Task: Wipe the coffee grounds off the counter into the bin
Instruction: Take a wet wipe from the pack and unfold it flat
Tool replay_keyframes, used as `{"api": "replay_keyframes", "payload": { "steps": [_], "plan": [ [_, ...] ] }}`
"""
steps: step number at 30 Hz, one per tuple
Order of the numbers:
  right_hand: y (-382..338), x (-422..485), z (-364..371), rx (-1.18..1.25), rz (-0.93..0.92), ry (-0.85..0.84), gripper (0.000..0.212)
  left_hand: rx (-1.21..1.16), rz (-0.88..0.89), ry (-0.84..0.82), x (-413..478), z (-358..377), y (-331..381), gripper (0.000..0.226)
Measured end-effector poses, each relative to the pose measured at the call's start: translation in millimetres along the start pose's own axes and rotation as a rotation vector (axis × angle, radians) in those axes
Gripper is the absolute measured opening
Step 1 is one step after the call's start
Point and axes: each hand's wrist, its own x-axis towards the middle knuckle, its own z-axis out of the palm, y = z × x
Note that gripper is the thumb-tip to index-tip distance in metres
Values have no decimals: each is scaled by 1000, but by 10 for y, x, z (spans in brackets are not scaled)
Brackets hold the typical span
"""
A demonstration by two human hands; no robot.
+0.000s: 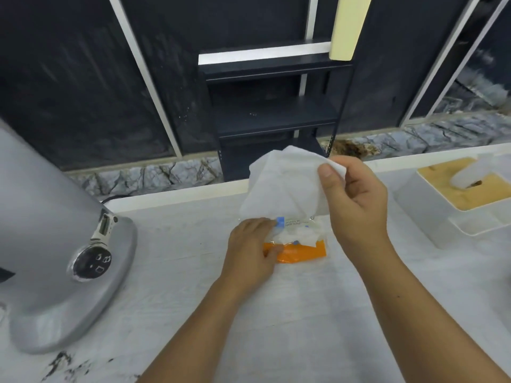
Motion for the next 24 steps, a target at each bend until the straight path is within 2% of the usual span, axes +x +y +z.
{"api": "replay_keyframes", "payload": {
  "steps": [5,8,10,12,14,16,18,21,24],
  "plan": [
    [-95,-240,-74,-12,142,-48,9,-178,-100,-18,-186,-466,242,61],
    [-99,-494,-147,44,257,-145,15,-676,-203,-77,-515,-830,336,63],
    [-94,-682,-189,56,389,-233,17,-888,-202,-133,-767,-942,350,61],
    [-93,-877,-222,119,536,-275,17,-853,-178,-200,-1066,-991,422,61],
    [-115,-1065,-233,178,643,-271,17,-685,-155,-201,-1382,-977,539,68],
    [-153,-1236,-224,173,695,-225,11,-539,-110,-159,-1690,-940,657,80],
    [-212,-1375,-191,133,710,-199,4,-468,-94,-134,-1914,-870,736,82],
    [-293,-1512,-115,103,728,-199,22,-411,-131,-130,-2066,-769,827,70],
    [-344,-1582,-70,94,759,-239,40,-375,-135,-69,-2101,-704,889,49]
  ]
}}
